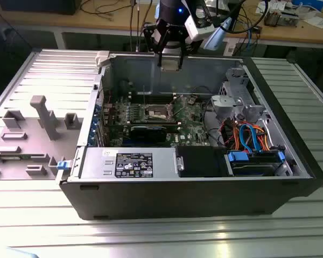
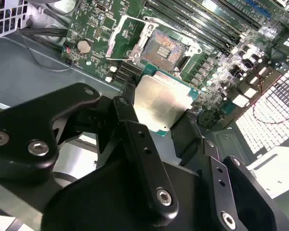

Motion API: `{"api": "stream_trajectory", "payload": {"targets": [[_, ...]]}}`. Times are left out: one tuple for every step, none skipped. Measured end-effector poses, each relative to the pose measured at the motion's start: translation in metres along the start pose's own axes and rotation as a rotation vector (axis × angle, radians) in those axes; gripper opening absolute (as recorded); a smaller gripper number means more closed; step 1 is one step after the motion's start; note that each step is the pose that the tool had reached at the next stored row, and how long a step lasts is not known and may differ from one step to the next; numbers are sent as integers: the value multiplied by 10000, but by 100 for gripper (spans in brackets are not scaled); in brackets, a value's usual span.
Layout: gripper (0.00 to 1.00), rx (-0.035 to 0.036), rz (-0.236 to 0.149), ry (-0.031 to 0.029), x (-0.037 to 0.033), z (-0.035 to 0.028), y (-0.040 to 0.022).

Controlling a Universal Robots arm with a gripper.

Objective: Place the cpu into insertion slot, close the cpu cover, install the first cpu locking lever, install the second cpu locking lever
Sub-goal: 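Place the cpu into insertion slot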

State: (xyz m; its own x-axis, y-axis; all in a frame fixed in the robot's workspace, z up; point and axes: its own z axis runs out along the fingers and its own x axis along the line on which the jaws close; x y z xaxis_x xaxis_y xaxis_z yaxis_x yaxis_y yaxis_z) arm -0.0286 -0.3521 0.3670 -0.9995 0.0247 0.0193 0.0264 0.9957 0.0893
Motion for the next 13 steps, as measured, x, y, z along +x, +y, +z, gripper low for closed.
{"api": "stream_trajectory", "payload": {"targets": [[55, 0, 0, 0, 0, 0, 0], [55, -2, 1, -1, 0, 1, -1], [55, -3, 1, -1, 0, 1, -2], [55, -1, 4, -1, 0, 1, -3], [55, 4, 27, -3, 0, 1, -3], [55, 10, 132, -11, -1, 2, -4], [55, 8, 375, -33, -1, 7, -4], [55, 5, 449, -41, 0, 8, -4], [55, 5, 452, -41, 0, 8, -4], [55, 5, 453, -41, 0, 8, -4], [55, 5, 457, -41, 0, 8, -4], [55, 5, 459, -42, 0, 8, -4], [55, 5, 462, -42, 0, 8, -4]]}}
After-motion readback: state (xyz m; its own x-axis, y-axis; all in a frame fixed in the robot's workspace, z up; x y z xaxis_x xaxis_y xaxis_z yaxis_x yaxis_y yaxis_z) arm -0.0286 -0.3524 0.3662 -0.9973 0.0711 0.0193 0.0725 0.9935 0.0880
